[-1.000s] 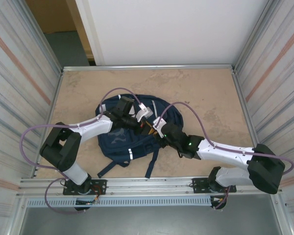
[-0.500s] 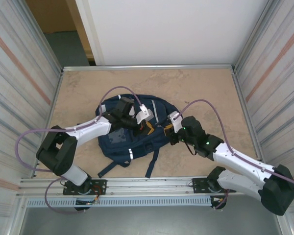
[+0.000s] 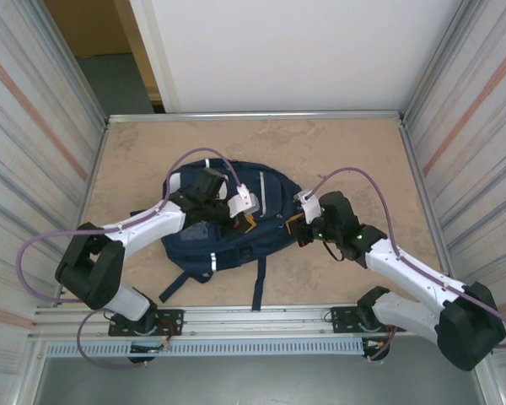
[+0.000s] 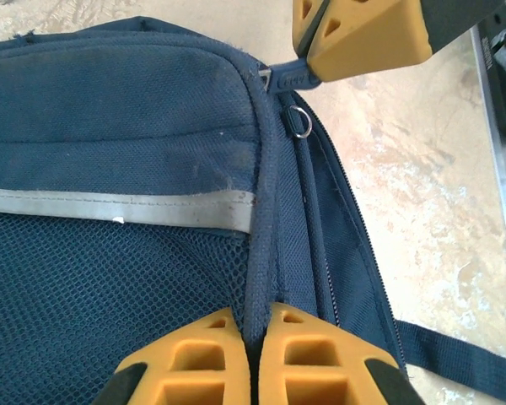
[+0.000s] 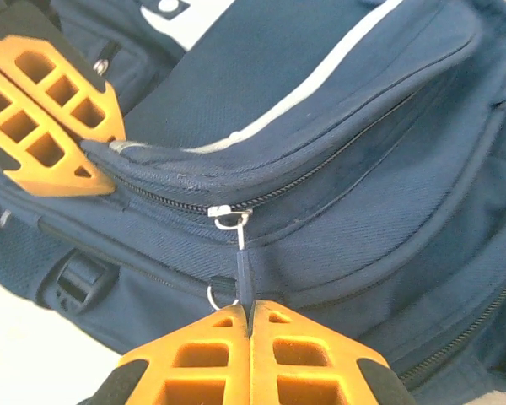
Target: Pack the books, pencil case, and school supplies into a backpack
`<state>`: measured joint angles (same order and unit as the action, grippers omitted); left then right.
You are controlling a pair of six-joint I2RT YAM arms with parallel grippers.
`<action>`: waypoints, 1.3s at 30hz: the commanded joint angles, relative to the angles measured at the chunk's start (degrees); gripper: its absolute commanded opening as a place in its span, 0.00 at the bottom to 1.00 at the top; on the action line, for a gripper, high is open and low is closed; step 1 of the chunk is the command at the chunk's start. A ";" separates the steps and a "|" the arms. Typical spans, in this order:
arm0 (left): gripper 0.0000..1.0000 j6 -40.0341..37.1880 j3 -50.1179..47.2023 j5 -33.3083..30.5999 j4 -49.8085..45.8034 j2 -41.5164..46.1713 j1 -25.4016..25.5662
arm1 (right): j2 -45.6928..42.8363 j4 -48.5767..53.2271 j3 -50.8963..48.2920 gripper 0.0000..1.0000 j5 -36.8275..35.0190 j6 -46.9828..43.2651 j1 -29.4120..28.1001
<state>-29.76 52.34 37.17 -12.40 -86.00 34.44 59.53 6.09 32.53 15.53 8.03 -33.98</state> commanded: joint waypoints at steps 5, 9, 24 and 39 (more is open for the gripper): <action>0.00 -6.82 -0.70 0.69 0.76 3.04 0.72 | 5.23 2.43 1.72 0.15 3.25 -2.32 0.27; 0.00 -7.26 -0.13 0.71 -0.53 2.24 1.60 | 5.97 1.36 2.12 0.23 1.91 -2.97 -0.10; 0.00 -10.58 0.78 -0.87 -2.28 1.72 4.53 | 6.83 4.10 5.67 0.29 0.07 -6.90 -3.69; 0.00 -11.70 1.25 -5.34 -3.81 2.71 5.12 | 8.43 6.20 7.66 0.00 2.77 -8.68 -5.05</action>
<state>-39.29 51.64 31.11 -15.42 -85.69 38.39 67.96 13.37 37.95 15.09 0.73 -37.93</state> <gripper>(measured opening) 0.059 0.052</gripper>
